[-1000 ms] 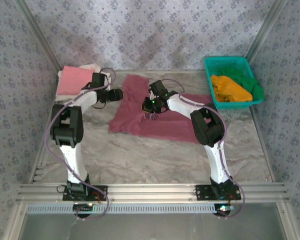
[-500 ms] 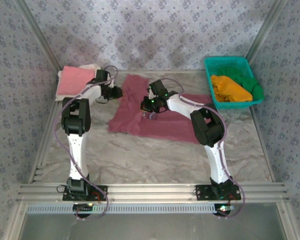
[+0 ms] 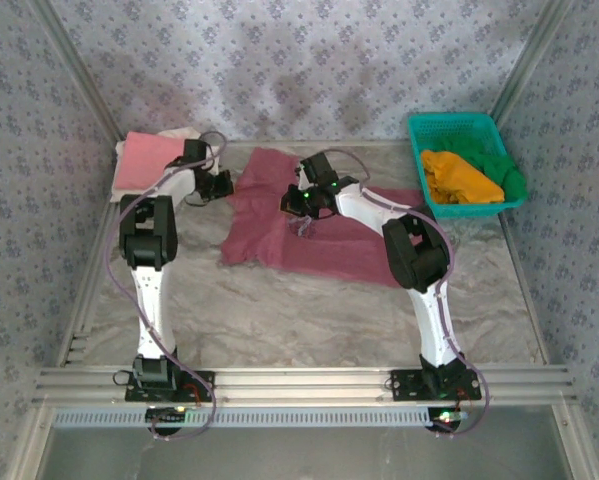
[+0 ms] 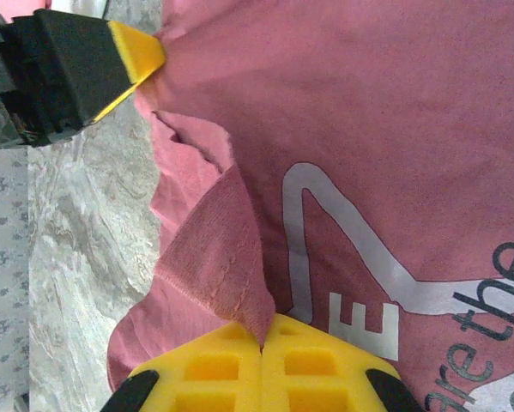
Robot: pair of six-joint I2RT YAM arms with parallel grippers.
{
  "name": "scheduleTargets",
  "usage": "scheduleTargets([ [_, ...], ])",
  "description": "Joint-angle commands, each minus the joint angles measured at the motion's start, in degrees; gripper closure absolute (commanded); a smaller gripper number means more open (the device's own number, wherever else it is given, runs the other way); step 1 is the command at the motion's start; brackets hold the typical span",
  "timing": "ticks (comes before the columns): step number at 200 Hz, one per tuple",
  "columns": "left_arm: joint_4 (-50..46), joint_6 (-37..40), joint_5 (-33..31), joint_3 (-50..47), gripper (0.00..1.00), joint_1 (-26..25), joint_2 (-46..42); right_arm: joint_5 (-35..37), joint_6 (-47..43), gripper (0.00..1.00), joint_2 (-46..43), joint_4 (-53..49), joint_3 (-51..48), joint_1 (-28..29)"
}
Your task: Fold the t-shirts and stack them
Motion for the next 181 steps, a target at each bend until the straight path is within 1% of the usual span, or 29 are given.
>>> scheduleTargets([
  [1,-2.99,1.62,-0.93,4.45,1.0,1.39,0.86,0.65,-2.1,1.0,2.11,-1.44,1.91,-0.74],
  [18,-4.85,2.6,-0.99,6.69,1.0,1.82,2.13,0.47,-2.42,1.0,3.2,-1.68,2.56,-0.84],
  [34,-7.01,3.39,-0.9,11.39,1.0,2.21,3.85,0.56,-2.42,1.0,4.01,-0.9,2.28,-0.77],
  [39,-7.76,3.62,-0.87,12.62,1.0,2.24,4.47,0.71,-4.46,1.0,4.16,-0.51,2.06,-0.8],
  [59,-11.35,3.92,-1.01,17.37,1.0,2.37,6.89,1.41,-4.95,1.0,5.25,0.47,2.0,-0.79],
  [61,-11.72,3.94,-0.97,17.75,0.96,2.33,7.06,1.52,-4.95,1.0,5.33,0.67,1.92,-0.78],
  [64,-12.07,3.94,-1.1,18.28,0.89,2.32,7.36,1.67,-4.95,0.99,5.35,0.99,1.83,-0.82],
  [68,-12.42,3.85,-1.06,18.82,0.78,2.32,7.65,1.87,-4.88,0.95,5.52,1.65,1.7,-0.85],
  [74,-12.81,3.83,-0.87,19.19,0.67,2.36,7.82,1.86,-4.86,0.9,5.7,2.28,1.72,-0.92],
  [87,-12.91,3.86,-0.72,18.56,0.48,2.4,6.7,1.4,-4.61,0.84,6.15,2.85,2.55,-1.23],
  [94,-12.59,3.7,-1.22,17.38,0.45,2.45,5.36,1.09,-4.59,0.79,6.12,3.01,3.04,-1.36],
  [105,-11.2,3.3,-2.83,13.56,0.39,2.54,1.58,0.69,-4.92,0.73,5.55,2.88,3.42,-1.58],
  [109,-10.19,3.07,-3.49,11.53,0.34,2.7,-0.26,0.8,-5.1,0.71,5.1,2.51,3.36,-1.62],
  [121,-6.04,1.66,-4.67,2.87,0.31,3.36,-7.15,1.43,-5.77,0.66,2.72,1.83,1.91,-1.88],
  [143,1.93,-1.74,-4.82,-14.55,0.28,4.75,-21.9,3.09,-6.5,0.54,-4.73,2.07,-5.57,-2.57],
  [156,4.41,-3.93,-5.27,-24.21,0.28,4.64,-29.91,4.44,-6.89,0.53,-10.06,2.46,-12.03,-2.79],
  [181,8.93,-8.72,-2.27,-41.72,0.3,4.19,-41.66,7.51,-5.3,0.5,-20.56,5.73,-26.78,-3.8],
])
